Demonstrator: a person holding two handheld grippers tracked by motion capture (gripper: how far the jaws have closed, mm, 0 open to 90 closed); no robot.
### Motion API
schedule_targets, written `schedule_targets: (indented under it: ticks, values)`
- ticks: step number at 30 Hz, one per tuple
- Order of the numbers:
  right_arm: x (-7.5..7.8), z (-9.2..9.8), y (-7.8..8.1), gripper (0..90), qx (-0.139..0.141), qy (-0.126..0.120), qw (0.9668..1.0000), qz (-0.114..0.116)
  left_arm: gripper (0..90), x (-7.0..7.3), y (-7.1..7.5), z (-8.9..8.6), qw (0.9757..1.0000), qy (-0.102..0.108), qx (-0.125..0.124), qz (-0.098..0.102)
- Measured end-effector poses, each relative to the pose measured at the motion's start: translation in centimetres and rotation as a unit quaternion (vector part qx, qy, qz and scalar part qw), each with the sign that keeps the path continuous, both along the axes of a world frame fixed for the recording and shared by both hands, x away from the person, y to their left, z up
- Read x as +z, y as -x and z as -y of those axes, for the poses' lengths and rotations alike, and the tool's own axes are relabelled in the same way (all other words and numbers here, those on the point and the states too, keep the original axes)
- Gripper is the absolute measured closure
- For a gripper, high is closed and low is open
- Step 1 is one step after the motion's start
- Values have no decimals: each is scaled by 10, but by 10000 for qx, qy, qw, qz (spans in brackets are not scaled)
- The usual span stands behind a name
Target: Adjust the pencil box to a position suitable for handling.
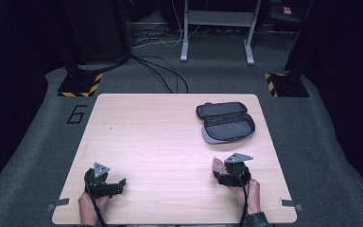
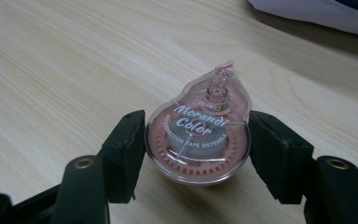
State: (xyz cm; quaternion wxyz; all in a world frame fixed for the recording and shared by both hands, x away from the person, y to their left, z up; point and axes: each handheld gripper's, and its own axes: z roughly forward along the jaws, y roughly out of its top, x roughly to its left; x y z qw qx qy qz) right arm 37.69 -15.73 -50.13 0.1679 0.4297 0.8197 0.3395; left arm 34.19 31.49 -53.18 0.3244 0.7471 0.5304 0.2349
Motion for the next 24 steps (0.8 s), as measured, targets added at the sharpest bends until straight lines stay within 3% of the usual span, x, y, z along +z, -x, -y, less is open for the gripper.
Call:
schedule_targets:
  ticks: [4, 13, 16, 18, 24]
  values:
    - [1, 8, 2, 382, 129, 60, 9999, 34, 30, 0, 0, 0, 10000, 0, 0, 1]
    - [0, 40, 9, 381, 266, 154, 9994, -187, 30, 0, 0, 0, 10000, -1, 4, 0]
    - [-1, 49, 13, 381, 244, 195, 9991, -292, 30, 0, 0, 0, 10000, -3, 5, -12]
    - [-2, 53, 13, 381, 263, 229, 9992, -183, 30, 0, 0, 0, 10000, -6, -1, -15]
    - [-5, 73, 26, 380, 203, 168, 9992, -289, 30, 0, 0, 0, 10000, -4, 6, -11]
